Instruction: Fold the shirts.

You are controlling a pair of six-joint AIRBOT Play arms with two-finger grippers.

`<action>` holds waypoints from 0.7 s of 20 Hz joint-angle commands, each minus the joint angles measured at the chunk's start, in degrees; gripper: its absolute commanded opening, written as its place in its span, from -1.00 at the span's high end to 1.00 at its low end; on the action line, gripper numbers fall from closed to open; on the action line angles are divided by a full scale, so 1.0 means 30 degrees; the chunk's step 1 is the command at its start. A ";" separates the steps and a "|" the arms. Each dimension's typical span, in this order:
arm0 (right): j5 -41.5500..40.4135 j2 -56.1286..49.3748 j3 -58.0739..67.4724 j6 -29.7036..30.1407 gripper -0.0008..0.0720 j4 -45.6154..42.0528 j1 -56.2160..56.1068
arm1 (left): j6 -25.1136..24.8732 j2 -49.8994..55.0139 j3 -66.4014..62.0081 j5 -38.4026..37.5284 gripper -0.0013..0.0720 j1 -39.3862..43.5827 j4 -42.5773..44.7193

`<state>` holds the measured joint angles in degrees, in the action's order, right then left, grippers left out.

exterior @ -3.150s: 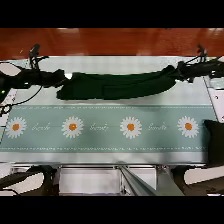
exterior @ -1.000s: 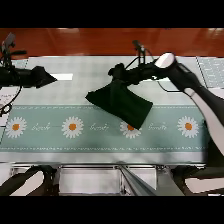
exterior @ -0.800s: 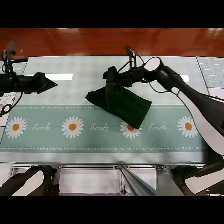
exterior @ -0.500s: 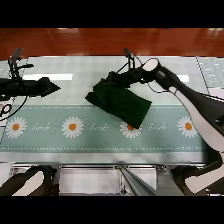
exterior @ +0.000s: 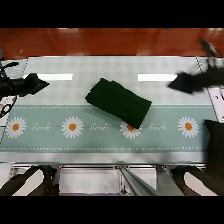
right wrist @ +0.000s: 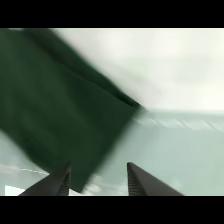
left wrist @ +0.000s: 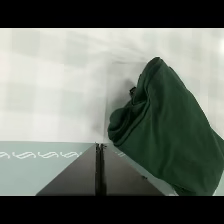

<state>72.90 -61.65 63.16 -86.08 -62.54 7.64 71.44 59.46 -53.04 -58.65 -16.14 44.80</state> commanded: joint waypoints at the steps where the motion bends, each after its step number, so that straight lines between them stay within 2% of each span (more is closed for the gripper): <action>1: -0.1792 0.4743 -0.8153 -0.0750 -0.17 -0.0714 0.3322 | -0.0313 -0.0066 0.0109 0.0095 0.92 0.0321 -0.0321; 3: -0.3781 0.4495 -1.1723 0.0328 -0.17 0.2681 0.3898 | -0.0313 -0.0066 0.0255 0.0066 0.92 0.1049 -0.0313; 5: -0.5654 0.3045 -1.3274 0.1865 -0.17 0.5938 0.3410 | -0.0306 -0.0058 0.0350 0.0080 0.92 0.1778 -0.0306; 7: -0.6768 0.0743 -1.3282 0.3402 -0.17 0.8531 0.2310 | -0.0299 -0.0058 0.0350 0.0211 0.92 0.2353 -0.0313; 10: -0.7016 -0.2936 -1.2502 0.6455 -0.17 1.2852 0.0758 | -0.0233 -0.0058 0.0350 0.0699 0.92 0.3045 -0.0357; 14: -0.7672 -0.6142 -1.0112 0.6885 -0.17 1.4185 -0.1231 | -0.0226 -0.0058 0.0350 0.0925 0.92 0.3526 -0.0393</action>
<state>51.94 -73.43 29.28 -68.60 -26.09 7.77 70.67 59.33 -52.01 -56.69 -6.72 43.70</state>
